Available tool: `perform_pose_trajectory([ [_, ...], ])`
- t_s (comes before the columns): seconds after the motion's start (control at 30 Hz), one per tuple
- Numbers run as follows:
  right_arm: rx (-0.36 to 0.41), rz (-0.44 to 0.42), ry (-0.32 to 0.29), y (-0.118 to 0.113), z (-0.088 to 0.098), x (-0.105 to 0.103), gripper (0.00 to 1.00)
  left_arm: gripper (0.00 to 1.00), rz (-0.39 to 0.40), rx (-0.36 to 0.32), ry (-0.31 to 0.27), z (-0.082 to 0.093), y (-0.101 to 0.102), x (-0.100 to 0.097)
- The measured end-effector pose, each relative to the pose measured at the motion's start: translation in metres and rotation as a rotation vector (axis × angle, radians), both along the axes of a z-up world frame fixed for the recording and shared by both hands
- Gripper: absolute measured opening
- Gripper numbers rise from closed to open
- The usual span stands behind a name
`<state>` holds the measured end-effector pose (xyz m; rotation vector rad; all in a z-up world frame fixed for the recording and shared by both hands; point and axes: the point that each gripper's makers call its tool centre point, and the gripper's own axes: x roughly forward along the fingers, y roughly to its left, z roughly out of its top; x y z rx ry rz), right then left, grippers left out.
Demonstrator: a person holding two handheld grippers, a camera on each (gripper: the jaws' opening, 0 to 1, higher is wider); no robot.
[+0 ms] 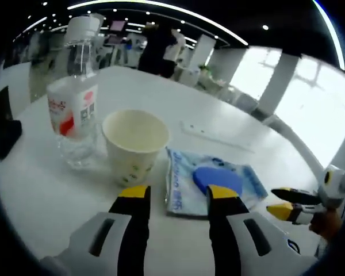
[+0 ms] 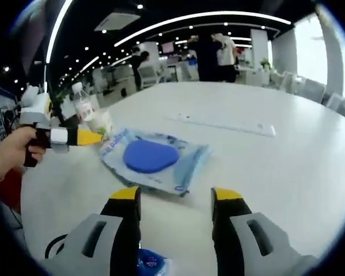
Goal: Arrange the tabletop items into an orderly group along one side of the table until the central work area is clear of visible clutter.
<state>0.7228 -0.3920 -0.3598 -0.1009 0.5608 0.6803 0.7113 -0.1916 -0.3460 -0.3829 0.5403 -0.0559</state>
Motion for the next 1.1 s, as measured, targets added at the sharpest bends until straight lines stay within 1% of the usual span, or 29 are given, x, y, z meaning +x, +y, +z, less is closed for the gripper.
perform_pose_trajectory([
  [0.1,0.010,0.022,-0.001,0.003,0.008,-0.008,0.54,0.43,-0.017,0.012,-0.021,0.011,0.000,-0.004],
  [0.23,0.022,0.050,-0.001,0.007,0.021,-0.020,0.62,0.51,-0.040,0.035,-0.042,0.024,0.002,-0.011],
  [0.27,0.024,0.055,-0.001,0.008,0.023,-0.023,0.63,0.52,-0.061,0.064,-0.051,0.028,0.002,-0.014],
  [0.4,0.073,0.068,0.023,0.012,0.037,-0.038,0.67,0.60,-0.106,0.082,-0.068,0.039,-0.002,-0.025],
  [0.47,0.078,0.074,0.025,0.014,0.042,-0.045,0.69,0.64,-0.133,0.093,-0.076,0.044,-0.005,-0.031],
  [0.53,0.064,0.085,0.020,0.014,0.046,-0.052,0.71,0.68,-0.158,0.101,-0.079,0.048,-0.009,-0.037],
  [0.67,0.047,0.095,0.025,0.013,0.049,-0.063,0.73,0.75,-0.177,0.095,-0.096,0.059,-0.011,-0.046],
  [0.77,0.018,0.107,0.037,0.009,0.049,-0.072,0.73,0.82,-0.208,0.111,-0.116,0.068,-0.015,-0.052],
  [0.8,0.016,0.106,0.040,0.008,0.050,-0.074,0.73,0.85,-0.232,0.121,-0.135,0.073,-0.018,-0.054],
  [0.9,0.015,0.107,0.046,0.005,0.053,-0.081,0.73,0.90,-0.263,0.144,-0.136,0.077,-0.021,-0.061],
  [1.0,0.015,0.100,0.057,0.001,0.055,-0.088,0.73,0.94,-0.280,0.148,-0.144,0.080,-0.024,-0.068],
  [1.1,0.007,0.086,0.067,-0.003,0.056,-0.095,0.73,1.00,-0.316,0.153,-0.149,0.081,-0.033,-0.077],
])
